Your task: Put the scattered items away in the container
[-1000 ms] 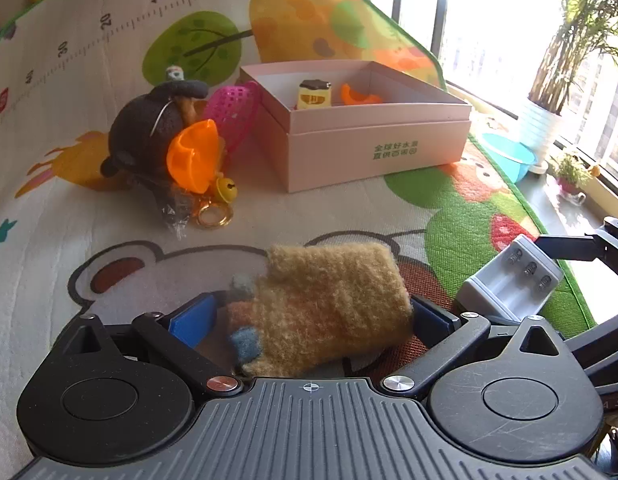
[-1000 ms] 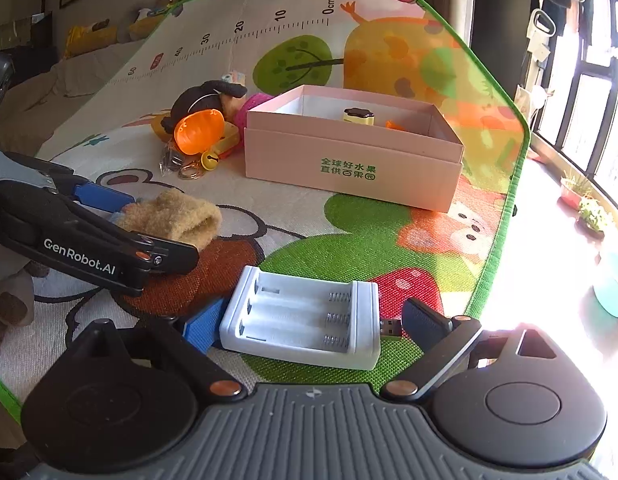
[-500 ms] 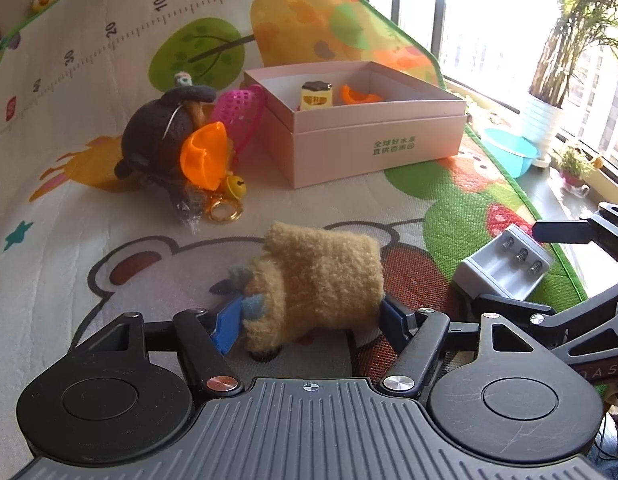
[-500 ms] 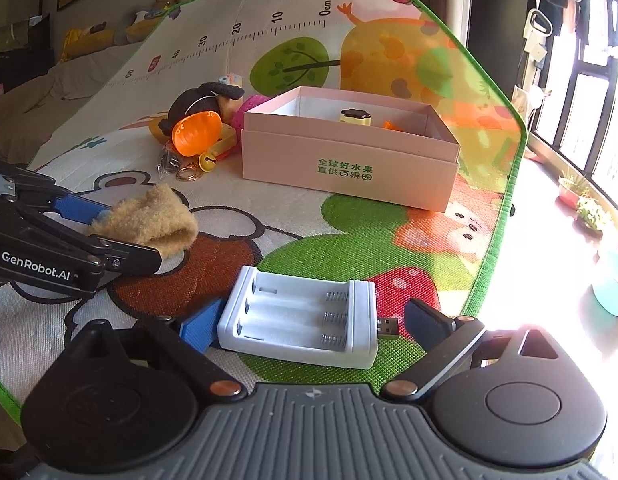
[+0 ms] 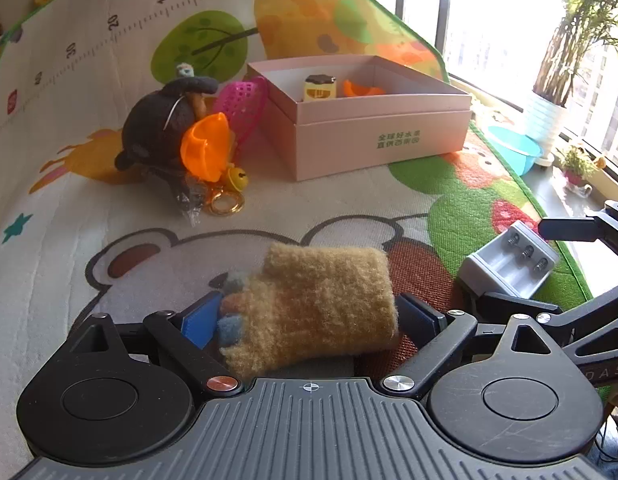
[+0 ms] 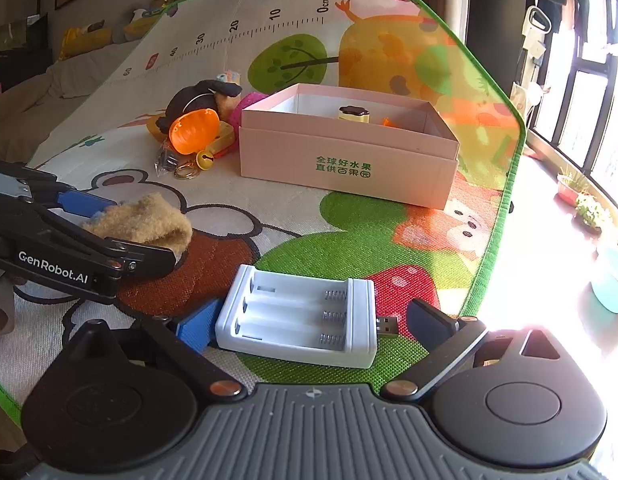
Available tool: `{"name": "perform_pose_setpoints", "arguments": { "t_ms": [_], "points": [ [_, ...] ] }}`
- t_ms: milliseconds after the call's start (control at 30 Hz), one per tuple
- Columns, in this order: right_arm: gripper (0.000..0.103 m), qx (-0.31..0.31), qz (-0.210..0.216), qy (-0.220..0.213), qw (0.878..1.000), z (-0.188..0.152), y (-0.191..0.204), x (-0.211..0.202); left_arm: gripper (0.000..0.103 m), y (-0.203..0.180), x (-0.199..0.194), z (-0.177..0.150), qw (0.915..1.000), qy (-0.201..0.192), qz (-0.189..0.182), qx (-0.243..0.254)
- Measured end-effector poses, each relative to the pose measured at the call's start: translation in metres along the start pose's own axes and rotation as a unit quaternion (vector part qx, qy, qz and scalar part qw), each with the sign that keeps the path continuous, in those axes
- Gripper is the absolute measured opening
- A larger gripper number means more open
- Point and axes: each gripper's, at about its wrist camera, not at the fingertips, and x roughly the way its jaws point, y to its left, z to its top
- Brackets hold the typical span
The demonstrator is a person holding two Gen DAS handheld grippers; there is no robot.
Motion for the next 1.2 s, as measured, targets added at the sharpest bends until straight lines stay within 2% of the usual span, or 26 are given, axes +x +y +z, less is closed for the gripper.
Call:
{"name": "perform_pose_setpoints", "arguments": {
  "t_ms": [67, 233, 433, 600, 700, 833, 900, 1000, 1200],
  "points": [
    [0.099, 0.002, 0.000, 0.001, 1.000, 0.000, 0.000, 0.000, 0.094, 0.000, -0.001, -0.001, 1.0000, -0.003, 0.002, 0.000],
    [0.100, 0.002, 0.000, 0.001, 1.000, 0.000, -0.001, 0.000, 0.079, 0.003, -0.006, -0.002, 0.9999, -0.012, 0.007, -0.005],
    [0.100, 0.002, 0.000, 0.001, 1.000, 0.000, 0.000, 0.000, 0.068, 0.006, -0.016, -0.007, 0.9999, -0.010, 0.003, -0.008],
    [0.101, 0.000, -0.003, 0.002, 1.000, 0.000, 0.000, 0.001, 0.069, 0.005, -0.024, -0.013, 0.9999, -0.006, -0.006, -0.009],
    [0.101, -0.001, -0.005, 0.001, 1.000, 0.000, 0.001, 0.000, 0.075, 0.005, -0.022, -0.013, 0.9999, -0.008, -0.005, -0.011],
    [0.101, -0.001, -0.005, 0.001, 1.000, 0.000, 0.001, 0.000, 0.088, 0.004, -0.017, -0.012, 0.9999, -0.009, -0.004, -0.006],
    [0.102, -0.001, -0.005, 0.002, 1.000, 0.000, 0.001, 0.001, 0.090, 0.003, -0.016, -0.013, 0.9999, -0.010, -0.003, -0.003],
    [0.102, 0.000, -0.007, 0.003, 1.000, 0.000, 0.001, 0.001, 0.089, 0.004, -0.017, -0.014, 0.9999, -0.015, -0.004, -0.004],
    [0.103, 0.009, -0.005, 0.004, 1.000, 0.000, -0.002, 0.002, 0.071, 0.014, -0.023, -0.018, 0.9993, -0.031, -0.004, -0.020]
  ]
}}
